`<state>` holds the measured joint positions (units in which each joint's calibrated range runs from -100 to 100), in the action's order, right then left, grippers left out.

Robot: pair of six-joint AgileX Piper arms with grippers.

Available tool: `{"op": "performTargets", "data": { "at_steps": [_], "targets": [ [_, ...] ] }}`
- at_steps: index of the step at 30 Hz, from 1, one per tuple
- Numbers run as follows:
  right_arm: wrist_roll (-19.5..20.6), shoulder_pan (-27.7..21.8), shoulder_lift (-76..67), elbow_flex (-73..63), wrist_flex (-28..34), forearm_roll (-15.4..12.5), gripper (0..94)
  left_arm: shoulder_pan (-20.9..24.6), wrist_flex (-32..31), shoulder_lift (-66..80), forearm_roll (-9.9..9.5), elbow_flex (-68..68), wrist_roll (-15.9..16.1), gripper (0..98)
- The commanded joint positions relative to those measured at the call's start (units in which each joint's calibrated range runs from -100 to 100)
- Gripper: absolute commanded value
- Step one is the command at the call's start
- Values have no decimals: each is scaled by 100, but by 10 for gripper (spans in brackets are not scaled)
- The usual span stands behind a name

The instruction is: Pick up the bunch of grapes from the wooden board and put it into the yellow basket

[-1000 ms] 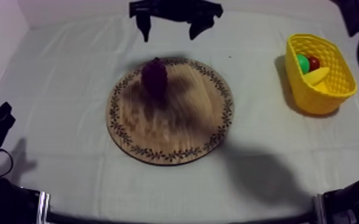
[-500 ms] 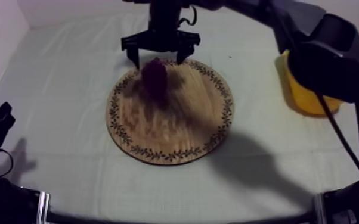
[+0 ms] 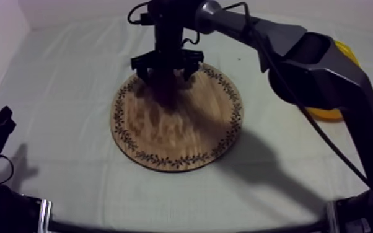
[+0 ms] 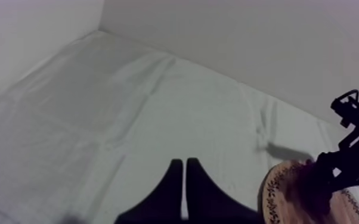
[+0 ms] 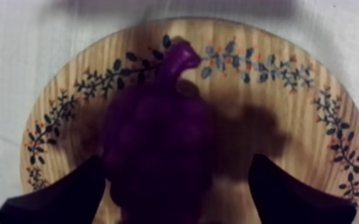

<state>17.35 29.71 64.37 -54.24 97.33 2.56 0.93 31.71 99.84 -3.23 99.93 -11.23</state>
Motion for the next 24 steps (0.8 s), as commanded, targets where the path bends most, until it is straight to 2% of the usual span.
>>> {"op": "performTargets", "data": {
  "at_steps": [1,5,15,24],
  "targets": [
    [-22,-3,60,-67,0,-4,663,-2,-2,-1,-2,-4,2,0],
    [-114,-4,167,-194,7,-65,605,-2,-2,-1,-2,-4,2,0],
    [-239,28,334,-321,9,-134,376,-2,-2,-1,-2,-4,2,0],
    [-236,30,349,-354,9,-155,315,-2,-2,-1,-2,-4,2,0]
  ]
}}
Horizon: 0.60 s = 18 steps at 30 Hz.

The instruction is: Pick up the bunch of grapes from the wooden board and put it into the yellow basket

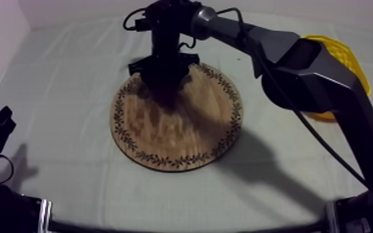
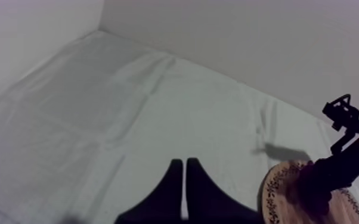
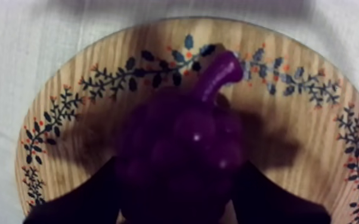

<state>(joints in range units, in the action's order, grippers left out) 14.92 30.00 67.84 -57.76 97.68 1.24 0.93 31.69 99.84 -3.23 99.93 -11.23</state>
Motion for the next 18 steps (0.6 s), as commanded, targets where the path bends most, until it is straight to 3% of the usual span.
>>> {"op": "performTargets", "data": {
  "at_steps": [1,18],
  "targets": [
    [4,1,-22,2,-28,-21,315,-2,0,-1,-2,-4,2,0],
    [-233,-28,-1939,1212,-20,14,331,-2,0,-1,-2,-4,2,0]
  ]
}}
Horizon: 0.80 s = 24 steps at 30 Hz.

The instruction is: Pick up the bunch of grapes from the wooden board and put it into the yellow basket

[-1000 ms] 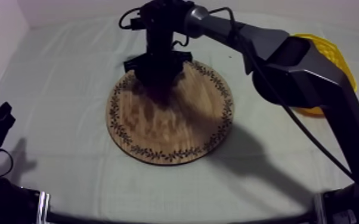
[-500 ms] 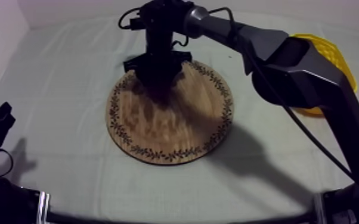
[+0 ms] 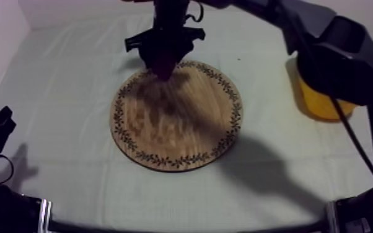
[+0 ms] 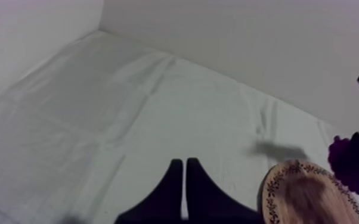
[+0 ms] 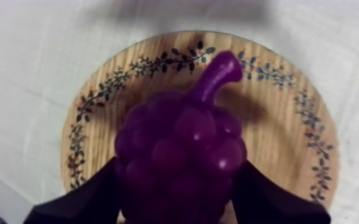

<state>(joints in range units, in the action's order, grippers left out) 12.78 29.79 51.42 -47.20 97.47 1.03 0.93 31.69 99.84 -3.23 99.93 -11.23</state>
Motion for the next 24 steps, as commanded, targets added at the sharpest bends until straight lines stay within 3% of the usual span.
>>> {"op": "performTargets", "data": {
  "at_steps": [1,15,24],
  "targets": [
    [-35,-15,-432,263,1,55,333,-2,0,-1,-2,-4,2,0],
    [-152,-138,-1773,1462,11,166,349,-2,0,-1,-2,-4,2,0],
    [-427,-832,-2656,2641,-13,219,356,-2,0,-1,-2,-4,2,0]
  ]
}}
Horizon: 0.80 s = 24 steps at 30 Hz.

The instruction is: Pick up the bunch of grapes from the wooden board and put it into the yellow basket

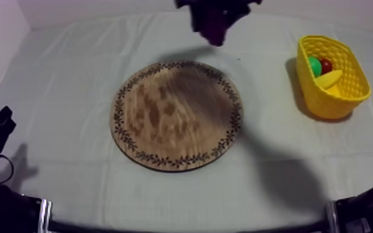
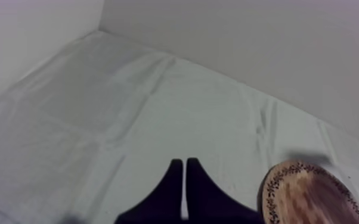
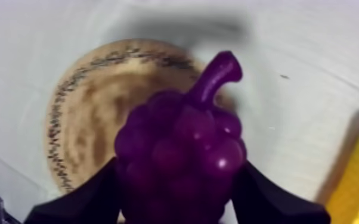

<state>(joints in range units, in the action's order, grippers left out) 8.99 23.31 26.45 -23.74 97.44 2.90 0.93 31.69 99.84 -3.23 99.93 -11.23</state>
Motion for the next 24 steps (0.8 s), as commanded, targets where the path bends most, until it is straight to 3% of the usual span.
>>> {"op": "performTargets", "data": {
  "at_steps": [1,11,24],
  "targets": [
    [-88,-283,-265,474,-24,57,357,-2,0,-1,-2,-4,2,0],
    [-504,-1405,-1217,2134,-298,207,369,-2,0,-1,-2,-4,2,0],
    [-963,-2545,-1712,2996,-562,494,385,-2,0,-1,-2,-4,2,0]
  ]
}}
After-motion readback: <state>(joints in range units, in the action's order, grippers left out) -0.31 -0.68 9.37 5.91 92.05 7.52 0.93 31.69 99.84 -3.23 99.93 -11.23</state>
